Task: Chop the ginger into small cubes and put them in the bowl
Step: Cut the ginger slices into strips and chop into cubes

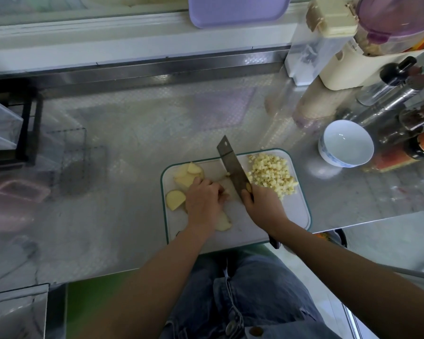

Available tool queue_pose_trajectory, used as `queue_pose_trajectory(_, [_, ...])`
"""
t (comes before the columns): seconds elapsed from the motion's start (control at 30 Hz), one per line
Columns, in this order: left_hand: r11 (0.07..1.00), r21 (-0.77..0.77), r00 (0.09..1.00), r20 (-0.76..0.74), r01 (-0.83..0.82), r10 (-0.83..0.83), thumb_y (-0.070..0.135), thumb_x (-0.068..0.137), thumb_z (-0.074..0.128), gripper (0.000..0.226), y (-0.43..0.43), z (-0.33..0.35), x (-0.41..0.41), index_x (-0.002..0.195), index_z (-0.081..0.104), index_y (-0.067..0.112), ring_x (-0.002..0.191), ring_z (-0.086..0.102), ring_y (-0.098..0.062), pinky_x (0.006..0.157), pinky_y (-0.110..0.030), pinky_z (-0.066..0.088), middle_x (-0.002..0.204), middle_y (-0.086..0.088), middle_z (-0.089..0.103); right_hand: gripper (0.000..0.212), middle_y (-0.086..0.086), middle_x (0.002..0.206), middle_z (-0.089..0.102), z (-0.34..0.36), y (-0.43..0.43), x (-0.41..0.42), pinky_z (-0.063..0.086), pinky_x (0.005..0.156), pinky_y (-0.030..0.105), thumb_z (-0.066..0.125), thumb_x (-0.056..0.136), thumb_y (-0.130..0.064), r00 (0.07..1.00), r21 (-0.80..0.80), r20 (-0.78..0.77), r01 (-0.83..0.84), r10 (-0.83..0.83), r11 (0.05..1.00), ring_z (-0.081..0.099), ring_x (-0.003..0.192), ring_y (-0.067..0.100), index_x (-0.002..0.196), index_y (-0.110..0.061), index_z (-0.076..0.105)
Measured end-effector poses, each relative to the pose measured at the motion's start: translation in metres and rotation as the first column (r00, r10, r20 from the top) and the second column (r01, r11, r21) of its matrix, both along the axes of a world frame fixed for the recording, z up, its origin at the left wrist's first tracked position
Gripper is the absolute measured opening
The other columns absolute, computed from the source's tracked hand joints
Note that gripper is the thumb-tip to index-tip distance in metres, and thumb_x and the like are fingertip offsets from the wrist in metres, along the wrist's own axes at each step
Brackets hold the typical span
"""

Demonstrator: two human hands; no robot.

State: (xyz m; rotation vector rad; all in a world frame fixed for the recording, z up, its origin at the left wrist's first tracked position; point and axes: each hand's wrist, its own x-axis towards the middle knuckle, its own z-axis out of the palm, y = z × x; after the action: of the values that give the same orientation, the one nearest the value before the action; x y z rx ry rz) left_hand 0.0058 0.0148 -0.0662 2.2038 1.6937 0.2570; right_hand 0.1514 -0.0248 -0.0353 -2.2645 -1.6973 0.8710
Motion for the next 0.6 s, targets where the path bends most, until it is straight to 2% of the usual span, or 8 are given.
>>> queue_pose_trajectory(0.17, [0.999,-0.031,1.0,-0.006,0.014,-0.015,0.044,0.086,0.063,0.028,-0.001,0.001,0.012,0.1,0.071,0.022,0.097,0.049,-0.018,0.081,-0.031,0.041,0.097,0.002,0.067,0.03,0.01,0.067,0.055,0.009,0.003,0.013,0.043,0.058,0.036,0.046,0.099,-0.025,0.999,-0.004,-0.017,0.033,-0.033,0.999,0.054,0.063,0.028,0.078,-0.006,0.055])
queue_pose_trajectory(0.3, [0.998,-0.019,0.997,0.044,0.063,-0.062,0.04,0.08,0.07,0.029,-0.003,0.001,0.005,0.1,0.067,0.019,0.097,0.052,-0.02,0.081,-0.033,0.042,0.096,0.001,0.067,0.029,0.009,0.066,0.061,0.015,0.0,0.011,0.053,0.058,0.04,0.046,0.098,-0.025,0.998,0.033,-0.058,0.01,-0.009,0.999,0.058,0.056,0.024,0.08,-0.007,0.061])
queue_pose_trajectory(0.43, [0.997,0.021,0.996,0.048,0.079,-0.08,0.025,0.078,0.072,0.016,-0.002,0.001,0.001,0.09,0.07,0.016,0.091,0.053,-0.022,0.075,-0.033,0.044,0.087,-0.002,0.067,0.03,0.009,0.066,0.062,0.015,-0.003,0.009,0.054,0.061,0.041,0.045,0.098,-0.026,0.998,0.015,-0.052,-0.034,0.035,0.999,0.058,0.058,0.025,0.079,-0.008,0.06])
queue_pose_trajectory(0.6, [1.0,0.004,1.0,0.01,0.024,-0.024,0.03,0.086,0.064,0.014,-0.002,0.002,0.01,0.092,0.074,0.022,0.091,0.05,-0.017,0.074,-0.03,0.04,0.086,0.002,0.067,0.031,0.006,0.066,0.059,0.008,-0.005,0.007,0.046,0.056,0.032,0.044,0.099,-0.029,0.998,-0.028,0.0,-0.056,0.056,0.998,0.055,0.057,0.021,0.079,-0.011,0.058])
